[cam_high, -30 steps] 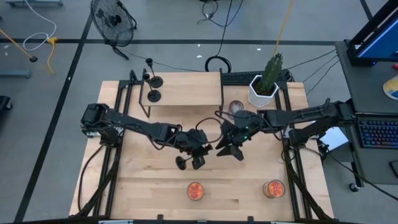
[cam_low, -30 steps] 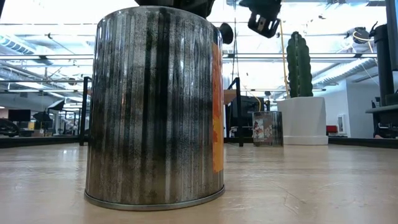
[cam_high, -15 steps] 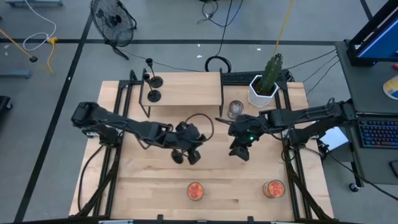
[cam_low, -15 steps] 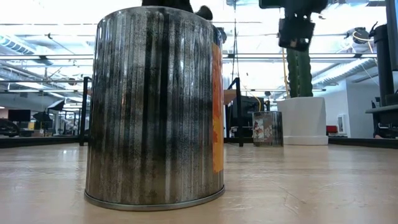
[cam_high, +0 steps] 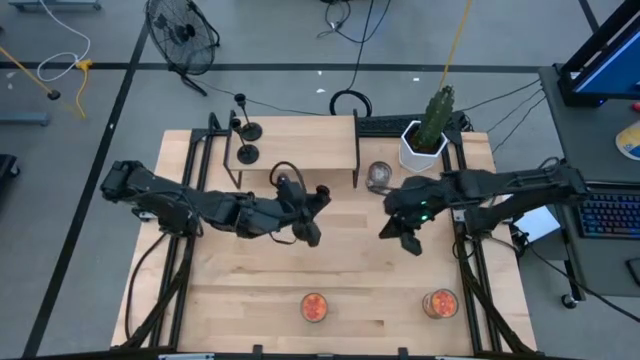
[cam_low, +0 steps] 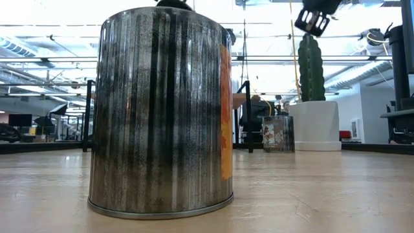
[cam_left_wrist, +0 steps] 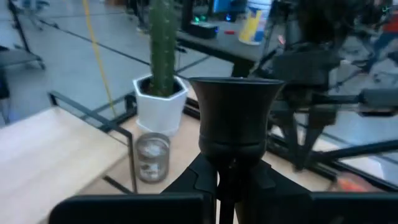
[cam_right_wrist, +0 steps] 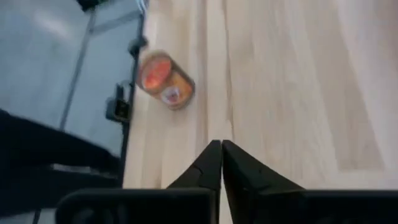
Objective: Pick & Place candle stick holders
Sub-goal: Put the black candle holder on the shelf
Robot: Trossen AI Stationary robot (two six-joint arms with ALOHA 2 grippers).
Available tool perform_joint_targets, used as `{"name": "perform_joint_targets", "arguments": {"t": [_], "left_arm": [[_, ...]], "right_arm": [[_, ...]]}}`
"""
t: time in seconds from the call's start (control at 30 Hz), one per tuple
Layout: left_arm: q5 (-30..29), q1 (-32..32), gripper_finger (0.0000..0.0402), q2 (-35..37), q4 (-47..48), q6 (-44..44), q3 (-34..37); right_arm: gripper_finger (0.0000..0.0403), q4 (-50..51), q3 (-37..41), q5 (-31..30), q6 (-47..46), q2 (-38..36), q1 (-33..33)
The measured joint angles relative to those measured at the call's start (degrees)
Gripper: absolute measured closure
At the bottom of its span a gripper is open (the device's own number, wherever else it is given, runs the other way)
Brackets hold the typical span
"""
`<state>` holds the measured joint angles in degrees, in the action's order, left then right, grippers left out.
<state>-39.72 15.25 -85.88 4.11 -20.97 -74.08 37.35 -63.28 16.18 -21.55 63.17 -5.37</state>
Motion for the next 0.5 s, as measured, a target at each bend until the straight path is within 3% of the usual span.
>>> {"name": "perform_joint_targets", "arguments": {"t": [0.33,0.5], "left_arm": [[-7.3,-4.6,0.0378,0.1,-12.7,11.1,0.2],[-9.5,-8.7,0.0378,0.1,-18.0,16.4,0.2]], "right_arm": [[0.0399,-9.2,10.7,-11.5,1.6,-18.0,0.0],[0.0401,-16.6,17.8,-13.6,2.8,-26.6,0.0]]}}
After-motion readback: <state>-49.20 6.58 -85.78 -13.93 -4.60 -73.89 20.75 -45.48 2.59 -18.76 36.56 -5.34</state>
